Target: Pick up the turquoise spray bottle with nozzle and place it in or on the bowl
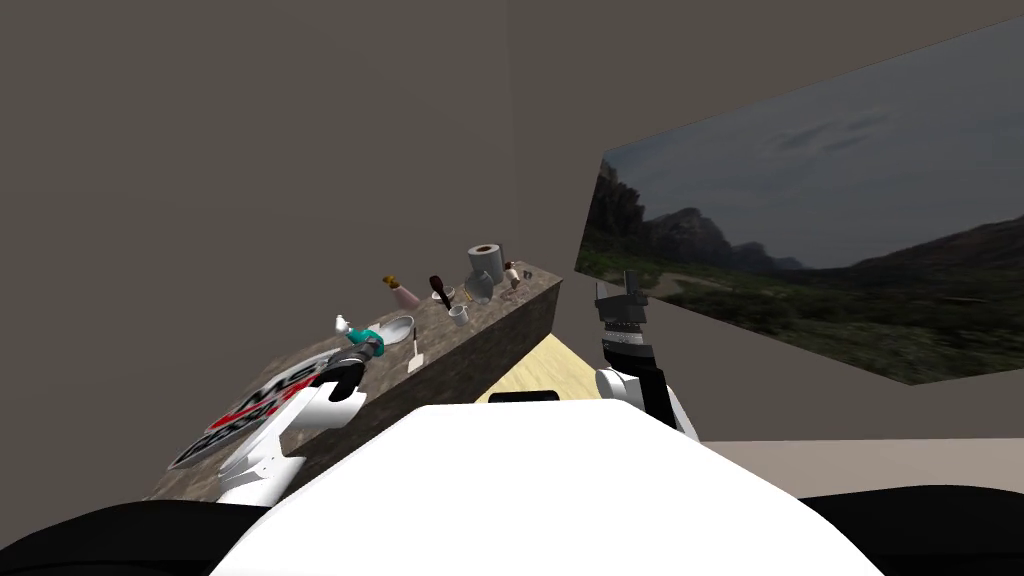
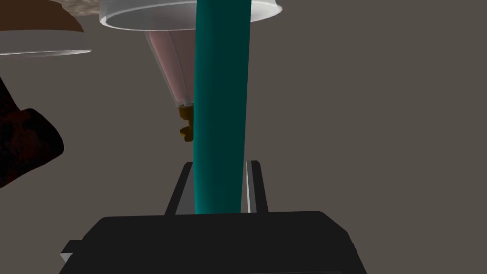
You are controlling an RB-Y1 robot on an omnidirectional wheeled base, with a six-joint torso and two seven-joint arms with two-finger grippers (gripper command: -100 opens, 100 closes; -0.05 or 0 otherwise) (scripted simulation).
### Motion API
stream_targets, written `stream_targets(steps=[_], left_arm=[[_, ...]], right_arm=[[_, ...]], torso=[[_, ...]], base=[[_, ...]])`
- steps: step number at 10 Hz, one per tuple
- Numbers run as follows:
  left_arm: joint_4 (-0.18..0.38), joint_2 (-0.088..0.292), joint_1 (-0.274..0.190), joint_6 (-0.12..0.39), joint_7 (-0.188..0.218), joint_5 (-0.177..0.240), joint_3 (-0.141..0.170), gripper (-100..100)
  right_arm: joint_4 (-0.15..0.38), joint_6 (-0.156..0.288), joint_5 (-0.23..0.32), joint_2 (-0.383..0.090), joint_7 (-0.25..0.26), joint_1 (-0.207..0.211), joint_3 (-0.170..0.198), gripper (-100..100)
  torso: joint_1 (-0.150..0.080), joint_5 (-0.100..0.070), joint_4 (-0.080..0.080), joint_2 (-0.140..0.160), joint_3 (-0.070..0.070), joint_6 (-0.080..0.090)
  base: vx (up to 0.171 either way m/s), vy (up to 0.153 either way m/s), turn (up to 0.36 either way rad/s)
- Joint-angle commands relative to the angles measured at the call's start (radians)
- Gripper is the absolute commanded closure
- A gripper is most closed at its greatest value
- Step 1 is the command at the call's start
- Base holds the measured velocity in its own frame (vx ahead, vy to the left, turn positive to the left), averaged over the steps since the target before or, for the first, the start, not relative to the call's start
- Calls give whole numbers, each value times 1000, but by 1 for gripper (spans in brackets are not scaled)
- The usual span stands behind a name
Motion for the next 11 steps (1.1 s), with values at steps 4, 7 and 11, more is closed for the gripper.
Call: stream_targets(steps=[4,7,11], left_arm=[[-3,38,27,6,24,80,102,100],[-3,44,37,1,30,101,131,100],[-6,46,37,1,30,102,134,-100]], right_arm=[[0,0,0,0,0,0,0,0],[0,0,0,0,0,0,0,0],[0,0,0,0,0,0,0,0]], torso=[[1,1,0,0,0,0],[2,1,0,-1,0,1],[-3,1,2,6,4,0]], base=[[80,68,-193],[80,68,-149],[2,2,0]])
